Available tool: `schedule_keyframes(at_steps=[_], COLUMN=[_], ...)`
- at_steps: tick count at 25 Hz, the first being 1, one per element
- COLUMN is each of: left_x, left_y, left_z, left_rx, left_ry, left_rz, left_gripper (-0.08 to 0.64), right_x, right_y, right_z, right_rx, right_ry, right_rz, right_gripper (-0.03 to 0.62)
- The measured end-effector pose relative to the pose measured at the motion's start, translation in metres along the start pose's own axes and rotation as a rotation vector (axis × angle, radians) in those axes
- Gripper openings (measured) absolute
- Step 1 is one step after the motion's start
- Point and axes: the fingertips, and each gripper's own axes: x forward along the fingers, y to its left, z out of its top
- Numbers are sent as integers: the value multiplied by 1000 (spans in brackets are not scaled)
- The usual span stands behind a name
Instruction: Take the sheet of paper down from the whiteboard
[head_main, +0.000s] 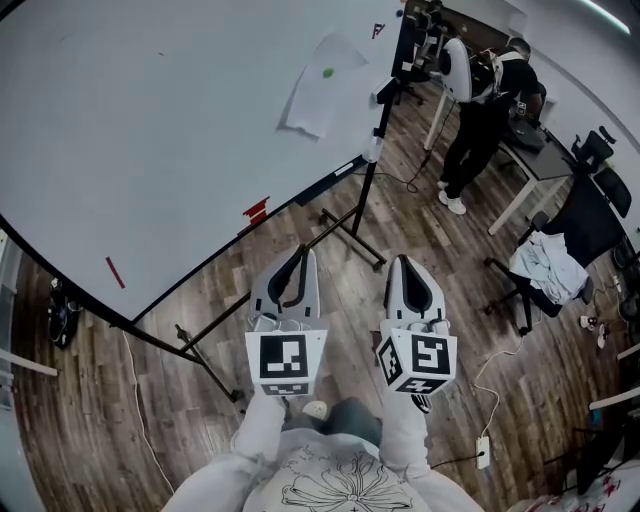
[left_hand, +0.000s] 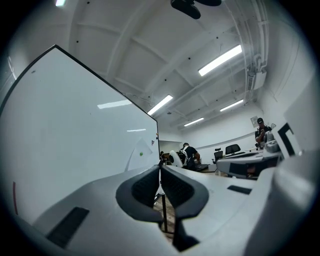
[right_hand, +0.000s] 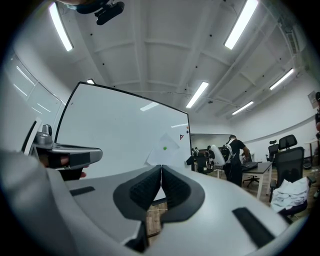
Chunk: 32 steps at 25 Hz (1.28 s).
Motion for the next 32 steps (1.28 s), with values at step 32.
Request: schedule_keyframes(at_steps=[32], left_x=[324], left_y=[47], left_z=[-42], left_rx=[17], left_ry=[38], left_rz=[387], left_gripper=[12], right_x=[357], right_y=[-140], right_z=[-23], right_rx=[-8], right_ry=[-7], right_rz=[358], right_gripper=[3])
